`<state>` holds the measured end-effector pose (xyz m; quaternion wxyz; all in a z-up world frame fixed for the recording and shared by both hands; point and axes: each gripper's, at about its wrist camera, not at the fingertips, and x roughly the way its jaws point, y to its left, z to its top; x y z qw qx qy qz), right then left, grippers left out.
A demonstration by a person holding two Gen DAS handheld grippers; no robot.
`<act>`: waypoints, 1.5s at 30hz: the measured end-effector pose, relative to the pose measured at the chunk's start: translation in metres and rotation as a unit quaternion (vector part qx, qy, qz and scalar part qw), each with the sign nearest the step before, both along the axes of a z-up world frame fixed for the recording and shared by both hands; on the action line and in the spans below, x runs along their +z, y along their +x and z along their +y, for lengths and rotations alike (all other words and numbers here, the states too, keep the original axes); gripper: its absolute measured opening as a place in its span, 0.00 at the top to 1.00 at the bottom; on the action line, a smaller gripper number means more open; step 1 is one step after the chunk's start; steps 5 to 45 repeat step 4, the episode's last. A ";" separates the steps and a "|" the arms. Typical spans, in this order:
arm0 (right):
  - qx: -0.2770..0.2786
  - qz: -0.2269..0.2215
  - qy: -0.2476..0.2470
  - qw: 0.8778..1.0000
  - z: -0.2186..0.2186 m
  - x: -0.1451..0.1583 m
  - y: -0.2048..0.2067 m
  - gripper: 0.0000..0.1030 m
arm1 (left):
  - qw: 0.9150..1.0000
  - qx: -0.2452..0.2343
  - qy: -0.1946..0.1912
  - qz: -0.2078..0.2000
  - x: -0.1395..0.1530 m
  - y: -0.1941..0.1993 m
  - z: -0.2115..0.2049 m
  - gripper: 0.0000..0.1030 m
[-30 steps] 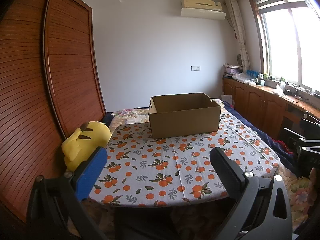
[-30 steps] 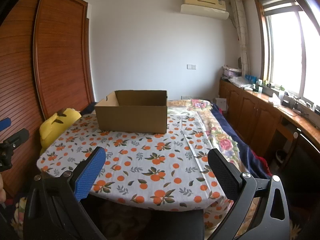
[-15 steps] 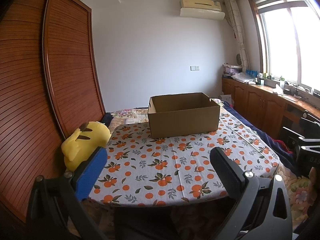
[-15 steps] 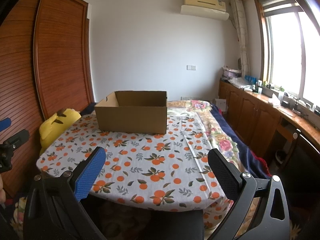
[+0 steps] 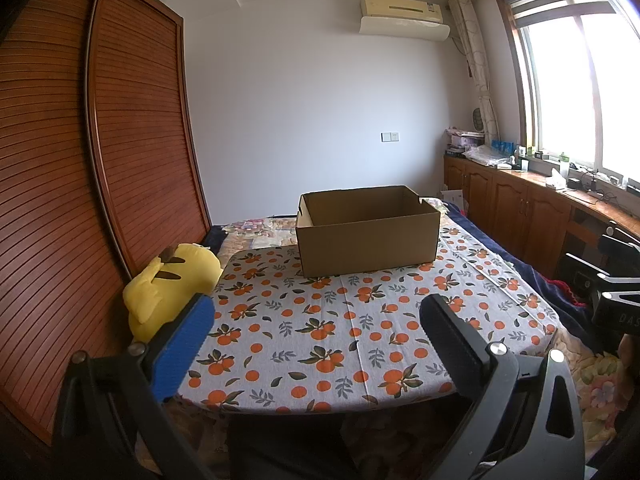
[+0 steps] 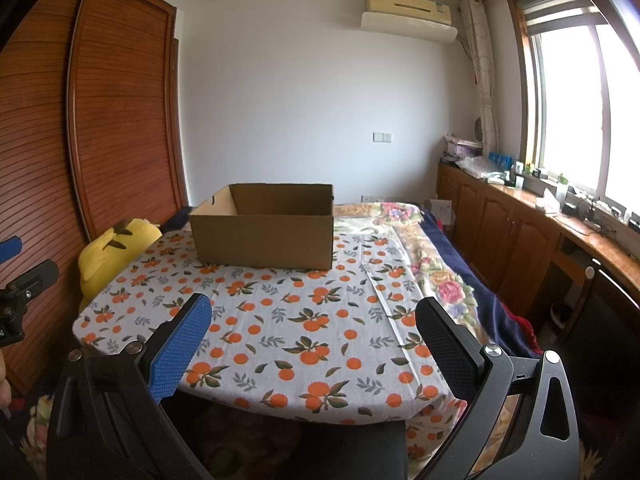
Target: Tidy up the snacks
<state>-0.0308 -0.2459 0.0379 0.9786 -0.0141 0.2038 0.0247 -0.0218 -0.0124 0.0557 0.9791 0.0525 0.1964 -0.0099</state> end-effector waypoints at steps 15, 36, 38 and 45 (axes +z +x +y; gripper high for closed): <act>0.000 0.000 0.000 1.000 0.001 0.000 0.000 0.00 | 1.000 0.000 0.000 0.000 0.000 0.000 0.000 0.00; 0.000 0.000 0.000 1.000 0.001 0.000 0.000 0.00 | 1.000 0.000 0.000 0.000 0.000 0.000 0.000 0.00; 0.000 0.000 0.000 1.000 0.001 0.000 0.000 0.00 | 1.000 0.000 0.000 0.000 0.000 0.000 0.000 0.00; 0.000 0.000 0.000 1.000 0.001 0.000 0.000 0.00 | 1.000 0.000 0.000 0.000 0.000 0.000 0.000 0.00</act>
